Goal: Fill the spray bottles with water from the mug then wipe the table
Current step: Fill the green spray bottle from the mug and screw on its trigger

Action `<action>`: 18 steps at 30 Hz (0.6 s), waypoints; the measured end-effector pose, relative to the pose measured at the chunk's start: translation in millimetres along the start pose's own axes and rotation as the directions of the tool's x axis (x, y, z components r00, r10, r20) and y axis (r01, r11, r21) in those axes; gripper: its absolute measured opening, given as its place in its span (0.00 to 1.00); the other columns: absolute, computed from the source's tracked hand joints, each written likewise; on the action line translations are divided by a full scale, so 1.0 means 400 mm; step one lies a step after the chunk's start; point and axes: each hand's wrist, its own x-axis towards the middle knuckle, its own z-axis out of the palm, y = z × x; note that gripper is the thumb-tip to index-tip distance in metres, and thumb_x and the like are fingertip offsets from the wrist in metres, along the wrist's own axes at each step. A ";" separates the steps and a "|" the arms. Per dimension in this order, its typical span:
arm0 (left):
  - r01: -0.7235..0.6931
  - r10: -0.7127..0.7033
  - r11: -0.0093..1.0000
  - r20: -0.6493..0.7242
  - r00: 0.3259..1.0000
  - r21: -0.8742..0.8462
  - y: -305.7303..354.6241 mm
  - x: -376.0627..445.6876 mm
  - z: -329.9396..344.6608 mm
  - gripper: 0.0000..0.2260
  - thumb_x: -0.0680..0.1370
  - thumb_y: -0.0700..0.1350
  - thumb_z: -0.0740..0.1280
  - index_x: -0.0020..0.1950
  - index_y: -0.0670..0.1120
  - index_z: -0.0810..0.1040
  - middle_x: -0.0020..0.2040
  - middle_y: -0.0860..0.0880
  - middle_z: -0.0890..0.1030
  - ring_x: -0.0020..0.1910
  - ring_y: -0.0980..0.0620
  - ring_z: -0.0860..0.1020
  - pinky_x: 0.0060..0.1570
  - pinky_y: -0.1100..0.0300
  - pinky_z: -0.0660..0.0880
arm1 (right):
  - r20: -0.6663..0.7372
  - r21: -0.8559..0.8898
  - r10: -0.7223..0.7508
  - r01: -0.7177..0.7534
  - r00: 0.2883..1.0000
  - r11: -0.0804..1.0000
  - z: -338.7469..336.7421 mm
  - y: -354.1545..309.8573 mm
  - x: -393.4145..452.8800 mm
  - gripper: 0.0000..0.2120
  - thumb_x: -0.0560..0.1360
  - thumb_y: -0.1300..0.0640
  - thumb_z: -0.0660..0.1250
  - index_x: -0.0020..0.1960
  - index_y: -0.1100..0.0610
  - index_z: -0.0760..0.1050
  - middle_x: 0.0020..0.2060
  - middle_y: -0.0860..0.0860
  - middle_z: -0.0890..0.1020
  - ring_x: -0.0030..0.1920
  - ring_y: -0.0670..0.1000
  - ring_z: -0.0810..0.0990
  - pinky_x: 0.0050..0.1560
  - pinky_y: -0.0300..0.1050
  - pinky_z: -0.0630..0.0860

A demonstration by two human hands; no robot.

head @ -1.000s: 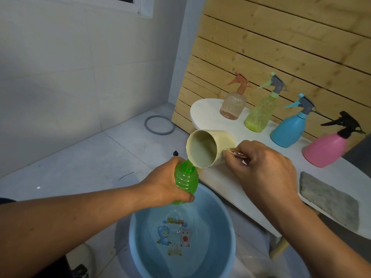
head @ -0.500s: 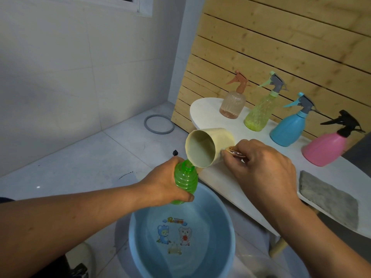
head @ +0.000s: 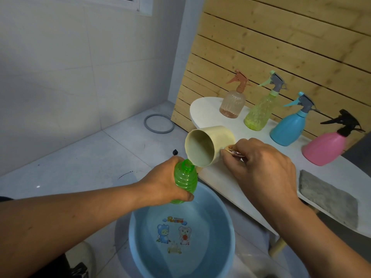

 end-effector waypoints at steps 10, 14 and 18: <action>0.002 -0.003 1.000 0.007 1.000 0.003 0.000 -0.001 0.000 0.38 0.64 0.51 0.85 0.68 0.59 0.68 0.55 0.60 0.77 0.53 0.62 0.77 0.45 0.69 0.74 | -0.006 -0.041 -0.032 0.032 0.999 0.999 0.003 0.003 -0.001 0.17 0.79 0.41 0.66 0.37 0.50 0.74 0.31 0.46 0.71 0.32 0.51 0.68 0.29 0.38 0.53; 0.004 -0.004 1.000 0.008 1.000 0.001 0.000 0.001 0.000 0.38 0.64 0.51 0.85 0.68 0.59 0.68 0.55 0.60 0.77 0.53 0.61 0.77 0.45 0.68 0.74 | -0.018 -0.050 -0.047 0.046 0.999 0.998 0.002 0.000 -0.001 0.17 0.79 0.41 0.66 0.37 0.50 0.73 0.31 0.46 0.71 0.32 0.51 0.67 0.29 0.38 0.52; 0.006 -0.006 1.000 0.008 1.000 0.001 -0.001 0.001 0.003 0.38 0.64 0.51 0.85 0.67 0.60 0.67 0.55 0.60 0.77 0.53 0.61 0.78 0.46 0.68 0.75 | -0.027 -0.059 -0.061 0.059 0.998 0.997 0.000 -0.001 -0.004 0.16 0.79 0.42 0.66 0.37 0.50 0.73 0.31 0.46 0.72 0.33 0.51 0.68 0.29 0.39 0.53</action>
